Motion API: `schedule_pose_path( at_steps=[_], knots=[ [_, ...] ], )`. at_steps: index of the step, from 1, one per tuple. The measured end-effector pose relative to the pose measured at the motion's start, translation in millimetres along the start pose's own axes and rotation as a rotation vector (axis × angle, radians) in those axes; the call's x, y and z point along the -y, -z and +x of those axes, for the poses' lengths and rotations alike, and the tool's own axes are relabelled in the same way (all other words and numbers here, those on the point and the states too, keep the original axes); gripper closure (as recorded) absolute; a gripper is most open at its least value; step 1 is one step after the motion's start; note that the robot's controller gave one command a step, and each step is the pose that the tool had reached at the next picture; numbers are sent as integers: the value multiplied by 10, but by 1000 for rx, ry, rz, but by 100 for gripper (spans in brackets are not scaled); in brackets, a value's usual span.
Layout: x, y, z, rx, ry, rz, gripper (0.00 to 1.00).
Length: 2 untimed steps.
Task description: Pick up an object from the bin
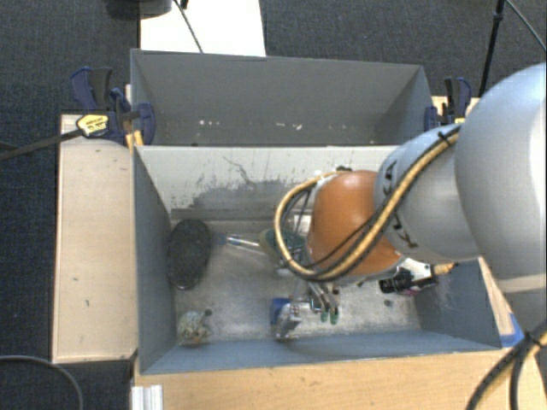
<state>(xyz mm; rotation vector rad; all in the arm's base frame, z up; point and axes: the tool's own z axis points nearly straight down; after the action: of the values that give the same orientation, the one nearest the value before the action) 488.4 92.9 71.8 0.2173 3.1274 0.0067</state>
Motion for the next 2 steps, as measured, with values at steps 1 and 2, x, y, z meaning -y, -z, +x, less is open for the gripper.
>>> schedule_pose_path(
  at_steps=[1,2],
  knots=[
    [-243,635,-185,-1,177,2,0],
    [28,127,-79,-10,389,4,0]
  ],
)
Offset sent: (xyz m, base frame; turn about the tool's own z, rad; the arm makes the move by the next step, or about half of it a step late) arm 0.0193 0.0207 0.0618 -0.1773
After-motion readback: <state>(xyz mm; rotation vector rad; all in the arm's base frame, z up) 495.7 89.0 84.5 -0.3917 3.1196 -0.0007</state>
